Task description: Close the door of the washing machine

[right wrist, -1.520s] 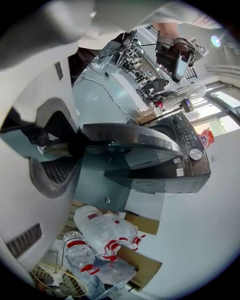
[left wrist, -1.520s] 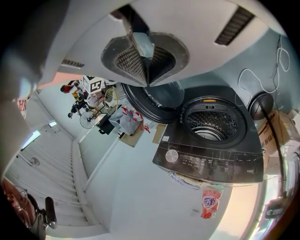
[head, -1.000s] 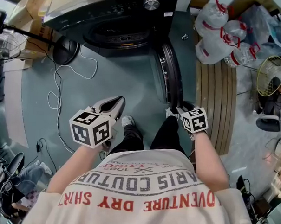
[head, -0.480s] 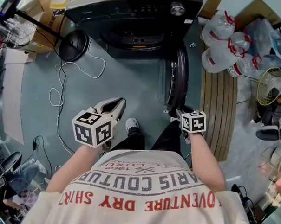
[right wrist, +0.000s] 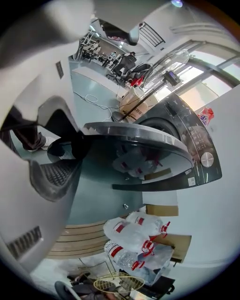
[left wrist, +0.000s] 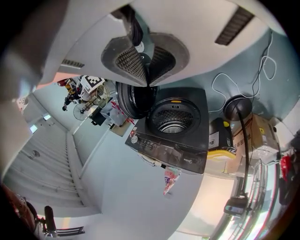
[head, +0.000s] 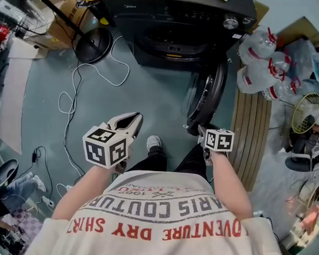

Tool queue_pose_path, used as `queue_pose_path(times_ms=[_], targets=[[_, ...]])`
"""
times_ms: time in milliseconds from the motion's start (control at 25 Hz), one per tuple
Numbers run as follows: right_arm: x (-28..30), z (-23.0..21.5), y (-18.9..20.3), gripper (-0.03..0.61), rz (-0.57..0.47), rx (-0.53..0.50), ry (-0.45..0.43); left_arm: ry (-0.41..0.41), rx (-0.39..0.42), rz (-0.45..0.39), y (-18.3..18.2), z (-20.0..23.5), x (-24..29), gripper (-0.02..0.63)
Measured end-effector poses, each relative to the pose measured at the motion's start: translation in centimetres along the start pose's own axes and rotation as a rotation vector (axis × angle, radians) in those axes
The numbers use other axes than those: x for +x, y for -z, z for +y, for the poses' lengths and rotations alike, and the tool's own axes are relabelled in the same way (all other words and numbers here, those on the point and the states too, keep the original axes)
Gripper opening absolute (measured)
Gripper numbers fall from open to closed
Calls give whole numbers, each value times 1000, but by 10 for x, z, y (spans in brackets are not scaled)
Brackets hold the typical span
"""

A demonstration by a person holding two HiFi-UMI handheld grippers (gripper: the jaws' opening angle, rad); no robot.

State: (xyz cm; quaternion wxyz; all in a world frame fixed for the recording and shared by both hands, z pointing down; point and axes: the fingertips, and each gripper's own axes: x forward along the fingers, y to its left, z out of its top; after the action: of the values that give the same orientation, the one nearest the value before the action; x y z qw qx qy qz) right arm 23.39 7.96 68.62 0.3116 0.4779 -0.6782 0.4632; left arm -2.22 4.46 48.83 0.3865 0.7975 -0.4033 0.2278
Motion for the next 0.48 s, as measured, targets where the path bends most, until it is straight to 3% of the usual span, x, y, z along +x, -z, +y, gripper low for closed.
queue_pose_path(times_ms=[480], targets=[[39,58,-29,178,32,58,-24,-59,-91,-43,9,60,-34,38]])
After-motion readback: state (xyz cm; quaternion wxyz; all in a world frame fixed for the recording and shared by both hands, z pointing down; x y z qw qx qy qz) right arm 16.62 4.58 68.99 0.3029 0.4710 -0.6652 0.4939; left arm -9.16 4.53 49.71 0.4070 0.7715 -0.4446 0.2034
